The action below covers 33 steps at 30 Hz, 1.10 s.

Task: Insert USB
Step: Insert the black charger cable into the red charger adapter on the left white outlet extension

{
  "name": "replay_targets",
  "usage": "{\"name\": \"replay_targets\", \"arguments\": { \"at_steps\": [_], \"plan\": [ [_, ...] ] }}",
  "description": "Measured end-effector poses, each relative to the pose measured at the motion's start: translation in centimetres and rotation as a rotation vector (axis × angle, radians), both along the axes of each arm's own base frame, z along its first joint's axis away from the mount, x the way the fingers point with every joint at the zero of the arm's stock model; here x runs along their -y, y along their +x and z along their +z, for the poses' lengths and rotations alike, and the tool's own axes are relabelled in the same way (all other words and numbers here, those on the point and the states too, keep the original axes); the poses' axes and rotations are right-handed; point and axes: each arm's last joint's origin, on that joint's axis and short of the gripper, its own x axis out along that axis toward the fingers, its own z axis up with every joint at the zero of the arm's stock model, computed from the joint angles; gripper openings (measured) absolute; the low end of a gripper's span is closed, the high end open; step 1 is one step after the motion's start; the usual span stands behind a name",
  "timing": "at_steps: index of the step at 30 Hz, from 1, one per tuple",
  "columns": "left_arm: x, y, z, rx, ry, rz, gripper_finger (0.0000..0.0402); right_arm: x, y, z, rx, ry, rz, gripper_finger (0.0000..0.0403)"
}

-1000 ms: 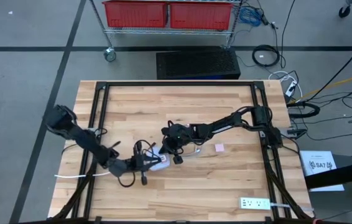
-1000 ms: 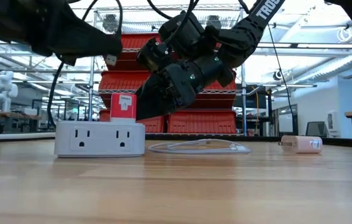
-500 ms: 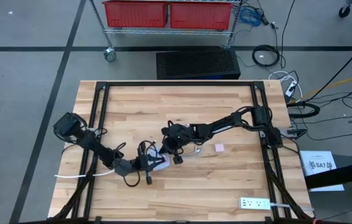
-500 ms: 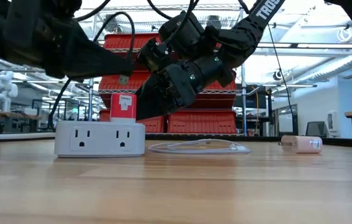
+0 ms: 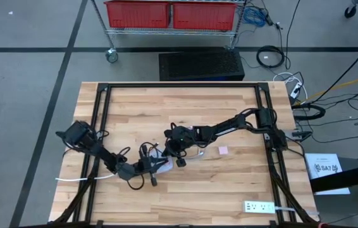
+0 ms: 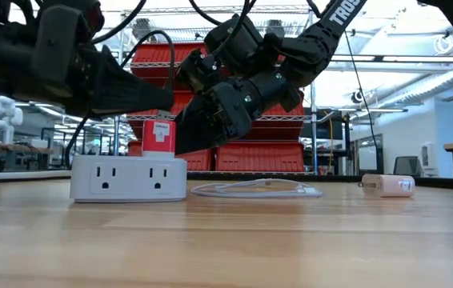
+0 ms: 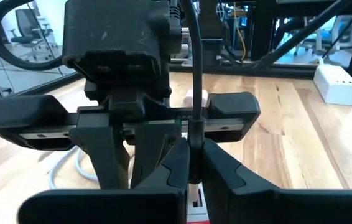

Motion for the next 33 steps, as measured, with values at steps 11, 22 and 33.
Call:
{"name": "replay_targets", "arguments": {
  "at_steps": [11,22,33],
  "plan": [
    [0.8,-0.63,-0.08,0.006,0.004,0.027,0.0024,0.0,-0.01,-0.01,-0.001,0.0,0.0,0.0],
    [0.4,-0.35,-0.04,0.009,-0.002,0.028,0.0024,0.0,-0.01,-0.01,-0.002,0.0,0.0,0.0],
    [0.24,-0.19,-0.04,0.009,-0.005,0.013,0.0024,-0.01,-0.01,-0.01,0.0,-0.002,0.004,0.0]
  ]
}}
